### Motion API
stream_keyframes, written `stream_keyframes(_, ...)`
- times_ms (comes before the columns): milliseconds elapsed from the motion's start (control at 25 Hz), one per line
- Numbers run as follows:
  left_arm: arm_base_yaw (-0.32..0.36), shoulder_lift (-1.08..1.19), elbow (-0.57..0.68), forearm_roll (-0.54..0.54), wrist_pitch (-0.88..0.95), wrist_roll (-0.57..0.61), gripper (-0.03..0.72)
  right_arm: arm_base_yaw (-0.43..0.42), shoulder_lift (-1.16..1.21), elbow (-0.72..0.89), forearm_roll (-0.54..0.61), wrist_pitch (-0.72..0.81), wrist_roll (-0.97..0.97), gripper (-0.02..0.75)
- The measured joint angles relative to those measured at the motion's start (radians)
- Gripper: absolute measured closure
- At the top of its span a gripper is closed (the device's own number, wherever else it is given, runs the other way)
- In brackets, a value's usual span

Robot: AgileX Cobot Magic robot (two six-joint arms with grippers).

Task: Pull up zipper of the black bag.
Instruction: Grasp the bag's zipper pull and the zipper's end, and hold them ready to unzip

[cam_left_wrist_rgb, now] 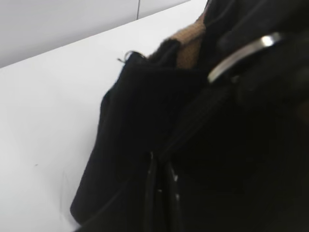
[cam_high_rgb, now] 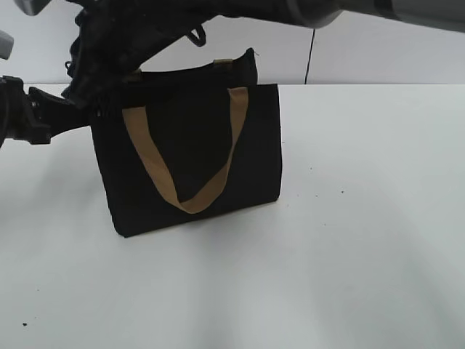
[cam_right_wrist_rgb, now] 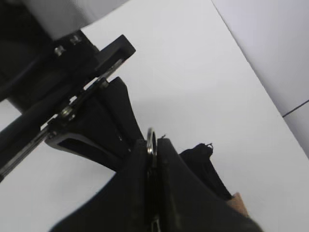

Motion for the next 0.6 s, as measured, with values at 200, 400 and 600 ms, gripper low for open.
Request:
stream_keyframes(200,0.000,-0.006,-0.002,0.048,0.003,-0.066,0.676,0.000,-0.004,0.002,0.000,-0.011,0.130,0.727)
stream_keyframes(400,-0.001,-0.007,-0.002,0.109,-0.040,-0.098,0.677,0.000,-0.029,0.008,0.007,-0.042,0.235,0.743)
stream_keyframes(600,-0.001,-0.002,-0.002,0.144,-0.066,-0.154,0.677,-0.005,-0.046,0.007,0.014,-0.043,0.324,0.748)
